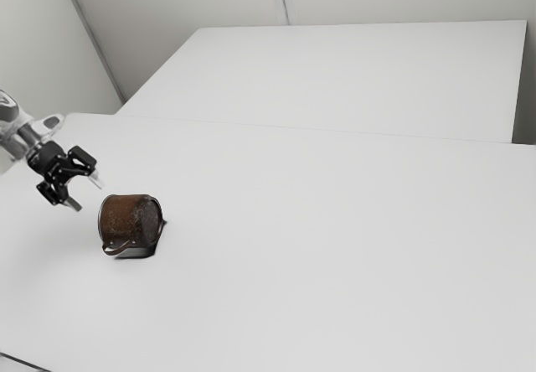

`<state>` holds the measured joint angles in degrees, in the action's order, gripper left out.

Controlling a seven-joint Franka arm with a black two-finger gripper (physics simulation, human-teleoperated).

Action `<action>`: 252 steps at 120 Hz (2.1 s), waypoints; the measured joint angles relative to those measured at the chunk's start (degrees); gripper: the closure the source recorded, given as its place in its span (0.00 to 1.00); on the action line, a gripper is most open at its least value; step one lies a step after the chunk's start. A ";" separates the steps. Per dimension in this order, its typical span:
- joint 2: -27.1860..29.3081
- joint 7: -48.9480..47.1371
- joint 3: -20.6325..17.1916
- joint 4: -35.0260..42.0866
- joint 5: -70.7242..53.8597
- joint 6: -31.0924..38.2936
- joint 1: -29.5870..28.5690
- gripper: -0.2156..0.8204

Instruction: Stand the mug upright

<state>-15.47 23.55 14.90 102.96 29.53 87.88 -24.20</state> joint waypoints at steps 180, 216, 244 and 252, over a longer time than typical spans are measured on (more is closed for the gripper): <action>-3.60 12.75 0.11 2.73 18.94 2.91 2.45 0.91; 6.38 8.32 -3.57 5.11 -3.08 12.36 11.47 0.95; 11.64 -2.17 -9.08 13.75 -15.68 23.23 19.41 0.95; 11.97 -5.59 -10.60 14.49 -17.93 25.99 20.63 0.95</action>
<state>-3.51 17.97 4.30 117.45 11.60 113.88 -3.57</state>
